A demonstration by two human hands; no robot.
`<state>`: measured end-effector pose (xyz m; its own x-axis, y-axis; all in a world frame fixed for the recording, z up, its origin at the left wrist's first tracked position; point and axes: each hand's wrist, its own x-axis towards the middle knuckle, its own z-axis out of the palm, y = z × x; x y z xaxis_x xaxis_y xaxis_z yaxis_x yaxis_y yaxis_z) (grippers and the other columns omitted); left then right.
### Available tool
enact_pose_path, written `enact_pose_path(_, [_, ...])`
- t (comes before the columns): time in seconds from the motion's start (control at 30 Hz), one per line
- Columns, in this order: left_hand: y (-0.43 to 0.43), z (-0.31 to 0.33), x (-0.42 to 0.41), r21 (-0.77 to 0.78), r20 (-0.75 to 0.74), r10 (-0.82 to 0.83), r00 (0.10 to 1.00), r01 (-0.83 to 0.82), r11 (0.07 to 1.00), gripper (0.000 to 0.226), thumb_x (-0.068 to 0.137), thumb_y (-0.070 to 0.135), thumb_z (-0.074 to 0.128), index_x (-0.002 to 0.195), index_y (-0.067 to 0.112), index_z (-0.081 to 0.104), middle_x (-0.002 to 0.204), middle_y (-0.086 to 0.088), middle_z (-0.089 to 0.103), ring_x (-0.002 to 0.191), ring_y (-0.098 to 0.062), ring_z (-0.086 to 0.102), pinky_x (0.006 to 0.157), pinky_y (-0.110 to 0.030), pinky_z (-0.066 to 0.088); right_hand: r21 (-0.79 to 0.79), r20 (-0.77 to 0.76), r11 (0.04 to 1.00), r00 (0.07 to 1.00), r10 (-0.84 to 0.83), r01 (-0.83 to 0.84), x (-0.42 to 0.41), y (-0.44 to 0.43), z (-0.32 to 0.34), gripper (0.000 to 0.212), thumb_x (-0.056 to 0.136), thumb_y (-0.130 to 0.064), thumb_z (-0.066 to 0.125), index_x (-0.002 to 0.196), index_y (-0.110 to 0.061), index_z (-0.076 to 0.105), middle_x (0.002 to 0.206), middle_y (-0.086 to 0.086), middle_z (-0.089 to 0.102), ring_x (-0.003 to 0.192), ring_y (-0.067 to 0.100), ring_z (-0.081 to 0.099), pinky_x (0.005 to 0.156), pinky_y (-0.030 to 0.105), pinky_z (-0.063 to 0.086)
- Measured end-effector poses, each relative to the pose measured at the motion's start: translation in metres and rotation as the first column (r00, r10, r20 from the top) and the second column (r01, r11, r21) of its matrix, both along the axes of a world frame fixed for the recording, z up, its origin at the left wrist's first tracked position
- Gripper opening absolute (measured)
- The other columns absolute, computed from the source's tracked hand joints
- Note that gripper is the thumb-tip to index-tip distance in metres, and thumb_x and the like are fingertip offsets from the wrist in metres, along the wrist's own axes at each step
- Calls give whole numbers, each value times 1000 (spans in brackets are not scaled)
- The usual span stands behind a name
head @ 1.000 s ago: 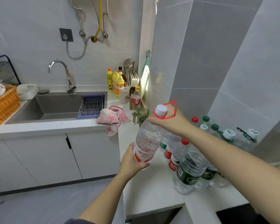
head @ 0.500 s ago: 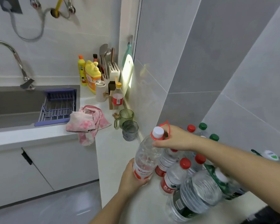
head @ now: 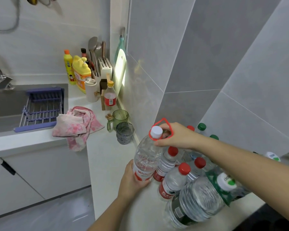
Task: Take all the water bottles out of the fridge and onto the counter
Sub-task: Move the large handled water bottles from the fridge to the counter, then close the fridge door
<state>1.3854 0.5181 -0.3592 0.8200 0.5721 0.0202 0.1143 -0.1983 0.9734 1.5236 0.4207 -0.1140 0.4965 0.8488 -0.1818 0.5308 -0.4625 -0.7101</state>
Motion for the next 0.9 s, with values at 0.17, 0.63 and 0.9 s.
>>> enact_pose_path(0.17, [2, -4, 3, -34, -34, -44, 998, 43, 998, 84, 51, 31, 92, 118, 45, 43, 119, 19, 59, 106, 9, 58, 81, -6, 45, 7, -32, 997, 997, -72, 72, -1, -4, -2, 27, 75, -22, 84, 99, -23, 71, 72, -22, 68, 68, -4, 59, 72, 16, 46])
enact_pose_path(0.63, [17, 49, -36, 297, -467, 91, 880, 60, 953, 117, 70, 41, 84, 154, 11, 8, 156, -11, 24, 147, -29, 15, 117, -41, 26, -356, 650, 934, 716, 254, -8, -41, -14, 11, 97, 88, -47, 64, 157, -31, -2, 165, -8, -4, 152, 23, -5, 119, 58, 12])
enact_pose_path(0.9, [10, 108, -137, 541, -410, 300, 861, -36, 840, 95, 78, 36, 77, 151, 14, 19, 150, -8, 30, 141, -27, 28, 109, -40, 36, -306, 610, 952, 767, 198, -3, -79, -24, 26, 93, 91, -42, 59, 156, -32, -6, 165, 2, -9, 151, 28, -11, 117, 64, 6])
